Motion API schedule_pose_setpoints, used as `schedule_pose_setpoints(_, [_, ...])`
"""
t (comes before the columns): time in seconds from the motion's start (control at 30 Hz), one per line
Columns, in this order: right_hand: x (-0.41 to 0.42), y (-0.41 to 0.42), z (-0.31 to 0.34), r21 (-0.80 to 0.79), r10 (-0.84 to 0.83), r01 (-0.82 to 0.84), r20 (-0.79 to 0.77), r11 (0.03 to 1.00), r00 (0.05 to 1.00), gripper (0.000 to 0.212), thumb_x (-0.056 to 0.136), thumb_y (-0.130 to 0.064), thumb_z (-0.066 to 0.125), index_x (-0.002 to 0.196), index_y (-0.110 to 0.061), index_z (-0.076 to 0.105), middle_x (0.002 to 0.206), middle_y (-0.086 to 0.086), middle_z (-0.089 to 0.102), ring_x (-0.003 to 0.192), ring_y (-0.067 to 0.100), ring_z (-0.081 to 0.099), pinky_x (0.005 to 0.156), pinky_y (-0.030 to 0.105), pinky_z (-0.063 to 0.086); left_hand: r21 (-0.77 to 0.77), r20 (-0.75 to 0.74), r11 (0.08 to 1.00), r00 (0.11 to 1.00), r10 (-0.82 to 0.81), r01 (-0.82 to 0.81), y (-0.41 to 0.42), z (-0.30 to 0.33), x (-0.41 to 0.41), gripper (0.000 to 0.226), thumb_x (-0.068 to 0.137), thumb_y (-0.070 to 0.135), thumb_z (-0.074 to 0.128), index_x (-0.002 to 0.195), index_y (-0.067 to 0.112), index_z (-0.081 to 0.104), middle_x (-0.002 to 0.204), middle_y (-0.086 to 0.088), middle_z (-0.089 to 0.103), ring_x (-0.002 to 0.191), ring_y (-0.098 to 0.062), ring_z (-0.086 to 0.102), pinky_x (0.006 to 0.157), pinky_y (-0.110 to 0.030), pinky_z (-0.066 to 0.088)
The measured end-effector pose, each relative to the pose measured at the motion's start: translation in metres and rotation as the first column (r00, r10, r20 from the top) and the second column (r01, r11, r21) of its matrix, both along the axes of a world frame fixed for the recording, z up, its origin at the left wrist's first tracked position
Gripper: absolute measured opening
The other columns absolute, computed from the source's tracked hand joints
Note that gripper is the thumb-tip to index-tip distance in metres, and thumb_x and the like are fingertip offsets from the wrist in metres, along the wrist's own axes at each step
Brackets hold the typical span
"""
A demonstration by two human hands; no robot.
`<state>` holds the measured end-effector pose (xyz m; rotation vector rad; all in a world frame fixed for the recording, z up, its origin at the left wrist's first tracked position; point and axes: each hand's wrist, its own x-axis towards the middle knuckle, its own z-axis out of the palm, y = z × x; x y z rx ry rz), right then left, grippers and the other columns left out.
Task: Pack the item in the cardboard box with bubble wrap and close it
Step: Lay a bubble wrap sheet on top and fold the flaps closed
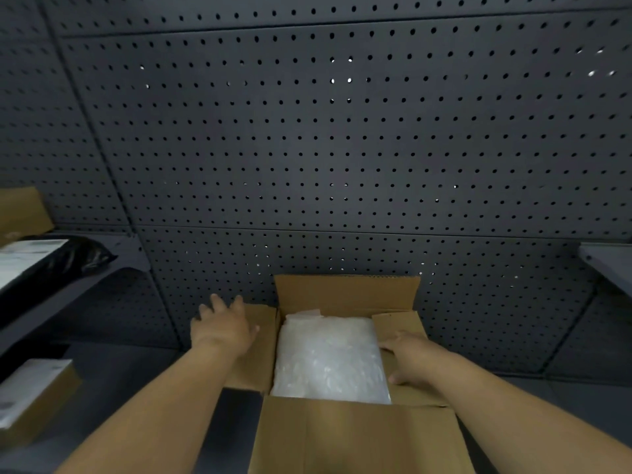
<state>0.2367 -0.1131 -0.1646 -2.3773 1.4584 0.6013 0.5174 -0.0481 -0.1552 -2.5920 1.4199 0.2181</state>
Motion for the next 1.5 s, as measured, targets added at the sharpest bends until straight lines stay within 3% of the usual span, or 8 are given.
schedule_pose_setpoints(0.27, [0.002, 0.0, -0.003, -0.007, -0.014, 0.014, -0.015, 1.0, 1.0, 0.073, 0.09, -0.033, 0.06, 0.152, -0.029, 0.021, 0.15, 0.006, 0.03, 0.134, 0.027, 0.035, 0.106, 0.033, 0.04, -0.014, -0.297, 0.988, 0.944, 0.142, -0.153, 0.005, -0.012, 0.017, 0.084, 0.091, 0.055, 0.041, 0.151, 0.014, 0.0, 0.15, -0.012, 0.034, 0.132, -0.029, 0.04, 0.102, -0.035, 0.039])
schedule_pose_setpoints(0.43, [0.002, 0.001, -0.002, -0.011, -0.013, 0.012, -0.023, 1.0, 1.0, 0.072, 0.091, -0.033, 0.059, 0.152, -0.028, 0.021, 0.151, 0.007, 0.029, 0.134, 0.028, 0.035, 0.106, 0.034, 0.04, -0.296, -0.374, 0.935, 0.925, 0.075, -0.195, 0.007, 0.008, -0.004, 0.051, 0.097, 0.042, 0.039, 0.132, 0.005, 0.041, 0.112, -0.009, 0.058, 0.095, -0.023, 0.058, 0.075, -0.03, 0.05])
schedule_pose_setpoints(0.6, [0.004, 0.001, 0.0, -0.015, -0.014, 0.013, -0.066, 1.0, 0.998, 0.072, 0.091, -0.035, 0.059, 0.152, -0.028, 0.021, 0.153, 0.007, 0.027, 0.136, 0.028, 0.035, 0.108, 0.036, 0.04, -0.379, -0.348, 0.922, 0.912, -0.217, 0.075, 0.008, 0.027, -0.062, 0.048, 0.098, 0.047, 0.032, 0.114, 0.011, 0.058, 0.098, -0.005, 0.064, 0.086, -0.02, 0.061, 0.065, -0.028, 0.046])
schedule_pose_setpoints(0.7, [0.004, 0.001, 0.0, -0.028, -0.016, 0.014, -0.074, 0.999, 0.997, 0.075, 0.089, -0.036, 0.061, 0.152, -0.028, 0.021, 0.153, 0.006, 0.028, 0.136, 0.028, 0.035, 0.108, 0.037, 0.04, -0.287, -0.383, 0.939, 0.876, -0.294, 0.19, 0.011, 0.013, -0.089, 0.048, 0.1, 0.04, 0.029, 0.08, 0.01, 0.06, 0.071, -0.002, 0.055, 0.074, -0.021, 0.06, 0.053, -0.026, 0.038])
schedule_pose_setpoints(1.0, [0.0, 0.0, 0.004, -0.026, 0.002, -0.002, -0.018, 1.0, 1.0, 0.07, 0.086, -0.036, 0.064, 0.148, -0.024, 0.034, 0.143, 0.007, 0.039, 0.129, 0.026, 0.042, 0.102, 0.034, 0.044, -0.173, -0.217, 0.873, 0.847, -0.485, 0.455, 0.001, -0.031, -0.095, 0.047, 0.099, 0.038, 0.034, 0.136, 0.011, 0.043, 0.136, -0.008, 0.047, 0.118, -0.025, 0.05, 0.092, -0.033, 0.045])
schedule_pose_setpoints(1.2, [-0.006, -0.014, 0.018, -0.041, 0.009, -0.008, 0.034, 0.999, 0.999, 0.078, 0.084, -0.036, 0.07, 0.15, -0.022, 0.03, 0.154, 0.004, 0.031, 0.136, 0.024, 0.038, 0.109, 0.033, 0.038, -0.205, -0.275, 0.845, 0.799, -0.535, 0.495, -0.008, -0.043, -0.073, 0.037, 0.097, 0.036, 0.036, 0.122, 0.017, 0.057, 0.125, -0.002, 0.056, 0.11, -0.02, 0.054, 0.09, -0.032, 0.047])
schedule_pose_setpoints(1.33, [-0.007, -0.029, 0.027, -0.326, -0.008, 0.079, 0.213, 0.942, 0.977, 0.086, 0.079, -0.039, 0.073, 0.15, -0.025, 0.026, 0.148, 0.002, 0.029, 0.137, 0.022, 0.031, 0.109, 0.036, 0.037, -0.192, -0.255, 0.833, 0.793, -0.553, 0.519, -0.013, -0.041, -0.067, 0.036, 0.098, 0.034, 0.035, 0.125, 0.023, 0.056, 0.128, 0.001, 0.056, 0.111, -0.019, 0.055, 0.09, -0.033, 0.048])
schedule_pose_setpoints(1.5, [0.0, -0.037, 0.027, -0.446, -0.042, 0.145, 0.233, 0.883, 0.972, 0.109, 0.079, -0.04, 0.074, 0.154, -0.021, -0.003, 0.161, 0.001, -0.005, 0.149, 0.023, -0.002, 0.121, 0.04, 0.007, -0.134, -0.261, 0.79, 0.748, -0.61, 0.598, -0.018, -0.035, -0.057, 0.042, 0.097, 0.018, 0.042, 0.139, 0.024, 0.047, 0.145, 0.004, 0.043, 0.129, -0.016, 0.043, 0.106, -0.027, 0.036])
